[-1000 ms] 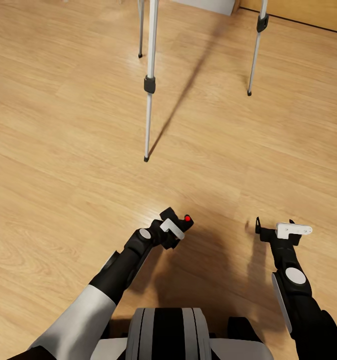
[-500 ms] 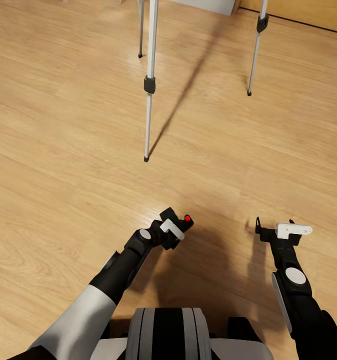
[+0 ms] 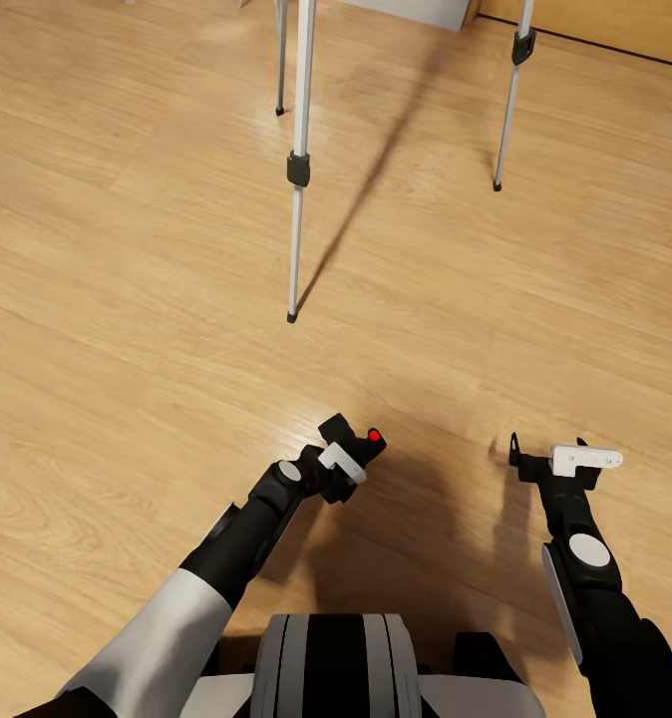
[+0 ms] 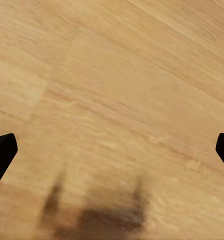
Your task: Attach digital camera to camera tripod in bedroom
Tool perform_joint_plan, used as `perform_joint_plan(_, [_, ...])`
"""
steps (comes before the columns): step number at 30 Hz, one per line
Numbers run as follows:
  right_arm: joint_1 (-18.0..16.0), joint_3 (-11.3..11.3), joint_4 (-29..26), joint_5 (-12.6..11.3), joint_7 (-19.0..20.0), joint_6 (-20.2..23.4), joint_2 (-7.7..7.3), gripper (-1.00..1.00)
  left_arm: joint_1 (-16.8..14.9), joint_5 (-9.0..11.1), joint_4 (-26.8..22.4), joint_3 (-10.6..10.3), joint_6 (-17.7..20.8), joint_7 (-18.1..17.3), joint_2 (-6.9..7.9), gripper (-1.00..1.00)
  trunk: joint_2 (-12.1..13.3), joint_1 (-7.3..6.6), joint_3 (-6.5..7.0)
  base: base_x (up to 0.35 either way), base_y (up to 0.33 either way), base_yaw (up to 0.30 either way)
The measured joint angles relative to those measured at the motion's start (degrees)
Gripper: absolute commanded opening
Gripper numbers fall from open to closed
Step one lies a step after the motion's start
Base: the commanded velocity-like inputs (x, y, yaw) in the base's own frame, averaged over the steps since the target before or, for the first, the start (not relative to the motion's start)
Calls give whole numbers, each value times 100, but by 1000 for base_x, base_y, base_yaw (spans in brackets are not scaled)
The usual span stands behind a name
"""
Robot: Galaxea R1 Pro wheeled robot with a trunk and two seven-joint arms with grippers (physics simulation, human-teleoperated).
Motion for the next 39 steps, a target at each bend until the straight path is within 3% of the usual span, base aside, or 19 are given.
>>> perform_joint_plan(21, [7, 0, 23, 11, 0, 2, 3, 100, 1, 32, 4, 17, 35, 6, 0, 100, 0, 0, 0, 0, 0, 0])
perform_joint_plan(30, [7, 7, 32, 286, 0, 7, 58, 100, 0, 24, -5, 7, 78, 11, 0, 100, 0, 0, 0, 0, 0, 0])
perform_joint_plan(39, [7, 5, 35, 321, 0, 8, 69, 100, 0, 23, -51, 0, 90, 14, 0, 100, 0, 0, 0, 0, 0, 0])
